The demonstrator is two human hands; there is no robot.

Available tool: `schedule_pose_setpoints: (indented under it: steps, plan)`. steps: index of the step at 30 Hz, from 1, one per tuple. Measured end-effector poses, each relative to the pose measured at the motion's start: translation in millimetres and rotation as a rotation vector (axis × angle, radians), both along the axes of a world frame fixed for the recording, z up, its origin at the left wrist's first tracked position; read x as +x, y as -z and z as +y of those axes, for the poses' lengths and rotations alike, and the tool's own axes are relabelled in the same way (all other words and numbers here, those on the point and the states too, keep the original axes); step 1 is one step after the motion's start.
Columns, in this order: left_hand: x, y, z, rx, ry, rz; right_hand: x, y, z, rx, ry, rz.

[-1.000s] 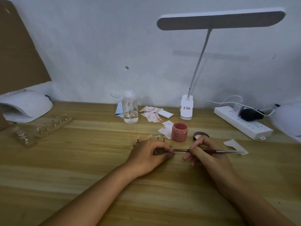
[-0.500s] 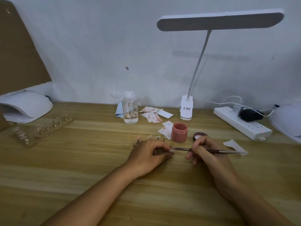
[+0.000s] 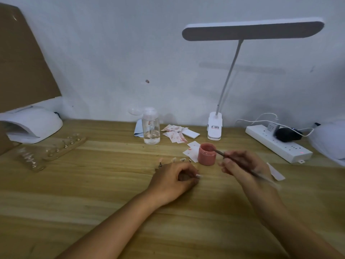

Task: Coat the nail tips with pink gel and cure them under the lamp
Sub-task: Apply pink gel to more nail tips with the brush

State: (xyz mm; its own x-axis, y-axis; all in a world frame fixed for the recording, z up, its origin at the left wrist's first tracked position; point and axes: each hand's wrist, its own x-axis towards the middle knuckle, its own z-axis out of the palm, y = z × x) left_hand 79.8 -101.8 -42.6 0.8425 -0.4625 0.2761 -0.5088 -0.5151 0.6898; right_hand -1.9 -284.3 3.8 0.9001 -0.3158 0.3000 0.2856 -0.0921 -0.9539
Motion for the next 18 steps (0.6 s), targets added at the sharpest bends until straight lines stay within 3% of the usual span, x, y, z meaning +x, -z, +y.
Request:
schedule_pose_setpoints:
  steps: [7, 10, 15, 18]
  plan:
    - [-1, 0, -1, 0.035, -0.035, -0.018, 46, -17, -11, -0.093, 0.141, 0.235]
    - [0, 0, 0, 0.005, -0.012, -0.016, 63, -19, -11, -0.228, 0.160, 0.306]
    - [1, 1, 0, -0.022, 0.013, 0.010, 75, -17, -7, -0.396, 0.176, 0.345]
    - [1, 2, 1, -0.005, -0.006, -0.003, 68, -18, -9, -0.360, 0.199, 0.319]
